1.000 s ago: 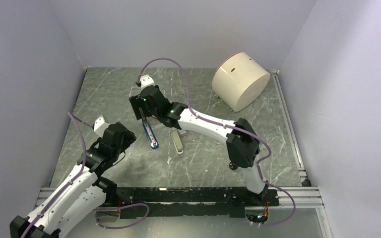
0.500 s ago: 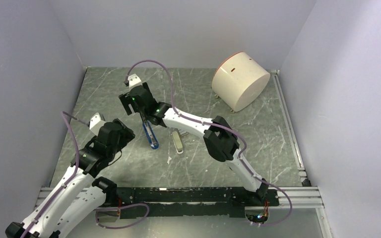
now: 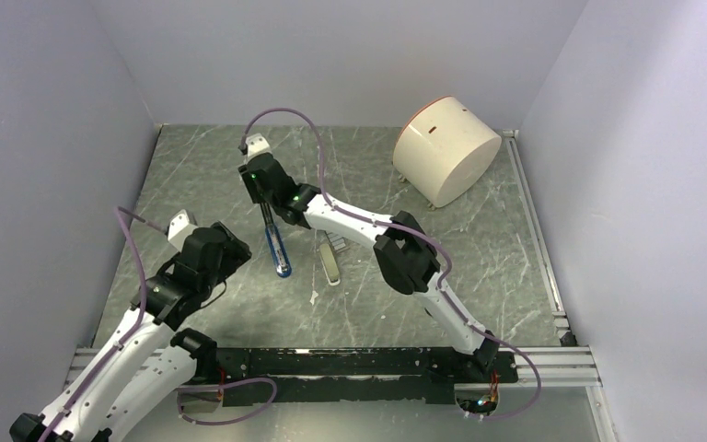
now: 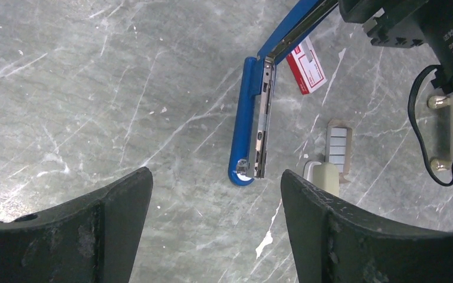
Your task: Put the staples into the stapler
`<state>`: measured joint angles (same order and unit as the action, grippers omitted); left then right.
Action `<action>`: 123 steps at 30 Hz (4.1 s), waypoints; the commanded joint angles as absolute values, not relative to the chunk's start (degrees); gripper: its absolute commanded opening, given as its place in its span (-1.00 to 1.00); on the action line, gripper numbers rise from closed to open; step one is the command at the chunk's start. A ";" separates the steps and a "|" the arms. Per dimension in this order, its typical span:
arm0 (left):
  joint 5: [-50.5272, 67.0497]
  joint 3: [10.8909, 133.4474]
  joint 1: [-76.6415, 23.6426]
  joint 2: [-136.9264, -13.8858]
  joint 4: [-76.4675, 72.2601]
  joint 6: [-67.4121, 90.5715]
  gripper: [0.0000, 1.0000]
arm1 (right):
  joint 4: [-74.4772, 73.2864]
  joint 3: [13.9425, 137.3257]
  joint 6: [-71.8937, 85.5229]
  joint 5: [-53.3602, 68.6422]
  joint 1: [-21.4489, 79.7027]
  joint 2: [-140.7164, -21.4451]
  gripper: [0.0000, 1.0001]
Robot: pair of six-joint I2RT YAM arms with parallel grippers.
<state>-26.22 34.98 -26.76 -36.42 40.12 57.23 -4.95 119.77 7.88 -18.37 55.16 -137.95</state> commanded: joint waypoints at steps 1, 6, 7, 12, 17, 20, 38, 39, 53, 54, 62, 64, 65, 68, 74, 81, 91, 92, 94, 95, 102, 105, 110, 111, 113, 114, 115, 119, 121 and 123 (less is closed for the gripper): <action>-22.98 33.72 -26.37 -36.69 37.75 55.62 0.69 | -4.66 120.38 7.76 -18.99 55.11 -137.47 -0.24; -16.50 30.33 -26.36 -39.09 32.62 54.35 0.91 | -5.19 118.34 7.35 -20.61 55.22 -134.93 -0.37; -15.13 29.61 -26.37 -40.00 31.44 54.21 0.93 | -5.76 118.16 7.32 -21.11 55.18 -134.51 -0.39; -8.30 24.66 -26.32 -44.59 22.30 54.21 0.52 | -7.29 114.98 8.37 -23.75 55.24 -131.27 -0.44; -2.81 20.21 -26.35 -50.60 11.59 52.99 0.00 | -7.62 111.77 9.57 -24.37 55.11 -128.88 -0.45; -0.61 19.71 -26.37 -55.27 7.45 51.03 -0.05 | -7.24 110.08 9.82 -24.20 55.19 -128.01 -0.45; -0.56 16.82 -26.36 -65.87 -11.35 48.49 -0.21 | -10.35 108.10 13.18 -22.80 55.23 -125.68 -0.49; -0.53 16.69 -26.32 -66.61 -12.43 48.59 -0.18 | -10.49 108.18 13.29 -22.77 55.23 -125.68 -0.49; 1.88 17.93 -26.32 -78.66 -16.05 49.73 -0.53 | -13.32 108.93 14.25 -21.06 55.55 -126.00 -0.53; 2.04 18.09 -26.36 -79.83 -15.81 49.70 -0.58 | -13.54 108.79 14.24 -20.86 55.51 -125.77 -0.53; 1.10 15.39 -26.29 -84.06 -17.18 49.98 -0.78 | -13.15 102.06 16.93 -18.64 55.72 -121.90 -0.55; 0.74 14.75 -26.24 -84.46 -17.27 50.21 -0.79 | -12.24 99.30 17.93 -18.11 55.72 -120.17 -0.55; 0.63 14.62 -26.28 -84.77 -17.03 50.31 -0.79 | -11.79 98.11 18.34 -17.80 55.79 -119.45 -0.56; 0.75 14.29 -26.19 -85.29 -16.97 50.90 -0.79 | -10.98 94.66 19.46 -16.86 55.92 -116.91 -0.56; 0.09 15.26 -26.19 -83.73 -14.64 51.37 -0.78 | -10.59 89.82 21.24 -15.50 55.98 -115.22 -0.56; -1.95 16.14 -26.19 -83.40 -12.95 51.42 -0.78 | -9.93 86.26 21.99 -15.00 56.07 -114.18 -0.58; -3.20 17.33 -26.19 -84.75 -12.33 50.20 -0.76 | -4.85 78.51 22.22 -21.24 59.04 -112.09 -0.59; -3.12 17.51 -26.19 -84.93 -12.19 50.19 -0.76 | -4.57 77.78 22.23 -21.94 59.28 -112.19 -0.59; -3.11 17.70 -26.19 -85.01 -11.94 50.14 -0.76 | -4.13 76.67 22.48 -22.96 59.71 -112.10 -0.60; -3.11 17.72 -26.19 -84.99 -11.89 50.10 -0.76 | -3.93 76.07 22.50 -23.02 59.88 -111.92 -0.60; -3.17 17.49 -26.19 -84.10 -11.53 50.38 -0.76 | -2.97 72.44 22.74 -22.68 60.91 -111.38 -0.60; -3.28 17.32 -26.19 -83.69 -11.36 50.37 -0.76 | -2.58 70.92 23.27 -21.34 61.06 -111.67 -0.60; -3.22 17.14 -26.17 -82.86 -10.81 50.44 -0.74 | -2.75 69.36 23.99 -20.45 61.30 -112.44 -0.59; -3.38 17.14 -26.19 -82.55 -10.50 50.51 -0.74 | -3.07 69.35 23.99 -20.26 61.36 -112.80 -0.59; -3.49 17.23 -26.19 -81.85 -9.94 50.59 -0.73 | -3.69 69.42 24.02 -19.94 61.35 -113.56 -0.60; -3.40 17.28 -26.17 -81.38 -9.67 50.55 -0.72 | -4.10 69.55 24.00 -19.81 61.35 -114.02 -0.60; -3.46 17.31 -26.17 -80.92 -9.40 50.62 -0.71 | -4.58 69.75 24.02 -19.74 61.35 -114.55 -0.60; -3.61 17.68 -26.19 -78.67 -7.96 50.37 -0.69 | -5.51 69.01 24.62 -19.52 61.34 -116.89 -0.62; -3.75 17.98 -26.19 -77.54 -7.01 50.07 -0.68 | -4.93 67.92 25.11 -19.20 61.35 -117.58 -0.63; -4.06 18.30 -26.19 -76.32 -5.80 49.85 -0.67 | -4.58 67.33 25.39 -19.30 61.35 -118.23 -0.63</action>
<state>-1.19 19.66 -26.44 -77.19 -16.45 52.49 -0.89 70.61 23.24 -21.21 61.30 -113.40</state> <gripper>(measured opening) 0.158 0.356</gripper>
